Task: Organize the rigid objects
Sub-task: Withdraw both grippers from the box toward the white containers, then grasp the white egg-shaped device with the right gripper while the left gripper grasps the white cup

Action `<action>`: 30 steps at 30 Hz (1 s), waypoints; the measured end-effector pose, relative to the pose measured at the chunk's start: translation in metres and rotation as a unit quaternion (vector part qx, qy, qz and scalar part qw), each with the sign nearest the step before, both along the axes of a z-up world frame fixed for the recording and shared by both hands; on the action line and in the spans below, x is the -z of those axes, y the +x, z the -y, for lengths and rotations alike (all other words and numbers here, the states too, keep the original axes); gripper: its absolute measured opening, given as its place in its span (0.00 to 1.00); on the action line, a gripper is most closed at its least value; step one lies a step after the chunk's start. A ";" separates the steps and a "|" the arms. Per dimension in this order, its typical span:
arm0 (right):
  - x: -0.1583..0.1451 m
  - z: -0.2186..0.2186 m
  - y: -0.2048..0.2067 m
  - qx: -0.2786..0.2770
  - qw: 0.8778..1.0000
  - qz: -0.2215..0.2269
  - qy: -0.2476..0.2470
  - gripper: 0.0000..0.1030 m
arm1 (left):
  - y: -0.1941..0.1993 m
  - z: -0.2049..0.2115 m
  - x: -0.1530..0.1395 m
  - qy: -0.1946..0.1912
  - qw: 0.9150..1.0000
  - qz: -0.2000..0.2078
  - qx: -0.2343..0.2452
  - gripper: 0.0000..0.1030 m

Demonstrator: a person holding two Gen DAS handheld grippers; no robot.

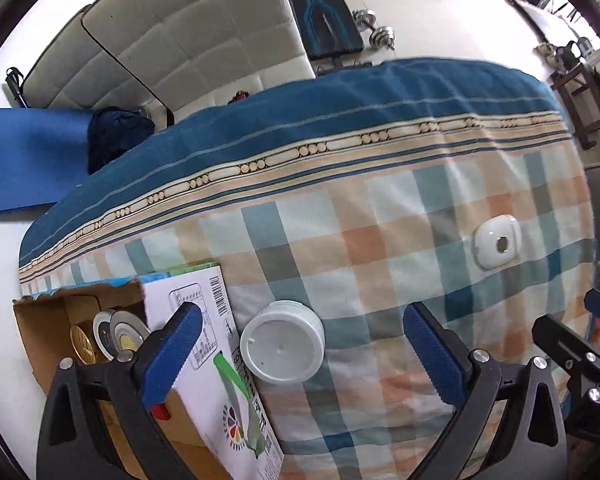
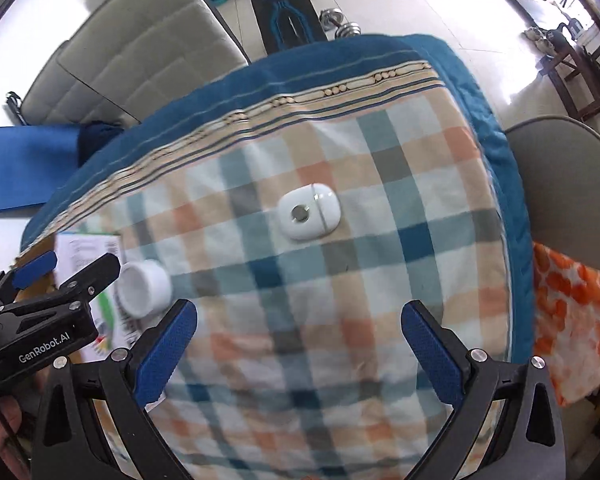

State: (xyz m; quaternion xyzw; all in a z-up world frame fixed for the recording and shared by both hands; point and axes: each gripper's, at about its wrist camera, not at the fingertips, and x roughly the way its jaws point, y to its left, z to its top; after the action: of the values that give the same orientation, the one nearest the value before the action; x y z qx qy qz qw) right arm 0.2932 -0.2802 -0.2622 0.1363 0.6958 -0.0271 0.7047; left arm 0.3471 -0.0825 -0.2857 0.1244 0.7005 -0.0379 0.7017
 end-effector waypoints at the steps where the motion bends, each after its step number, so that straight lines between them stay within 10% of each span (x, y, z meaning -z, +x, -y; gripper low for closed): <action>1: 0.011 0.004 0.007 0.000 1.000 -0.008 0.004 1.00 | 0.004 0.003 0.010 0.009 1.000 -0.015 0.010 1.00; 11: 0.076 0.019 0.034 -0.054 0.996 -0.061 0.019 1.00 | -0.006 0.030 0.091 0.162 0.964 -0.131 0.167 1.00; 18: 0.085 0.022 0.030 -0.078 0.994 -0.068 0.029 1.00 | -0.038 0.044 0.118 0.175 0.940 -0.194 0.219 0.86; 27: 0.079 0.037 0.021 -0.070 0.996 -0.043 0.035 1.00 | -0.015 0.050 0.092 0.097 0.970 -0.158 0.155 0.16; 30: 0.081 0.050 0.023 -0.044 0.997 -0.038 0.056 1.00 | -0.001 0.055 0.078 0.023 0.984 -0.144 0.100 0.18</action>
State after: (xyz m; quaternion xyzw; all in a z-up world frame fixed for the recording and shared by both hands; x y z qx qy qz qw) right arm 0.3157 -0.3299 -0.3430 0.1438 0.7278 0.0373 0.6695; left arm 0.3457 -0.1374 -0.3640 0.2038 0.7789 -0.1093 0.5830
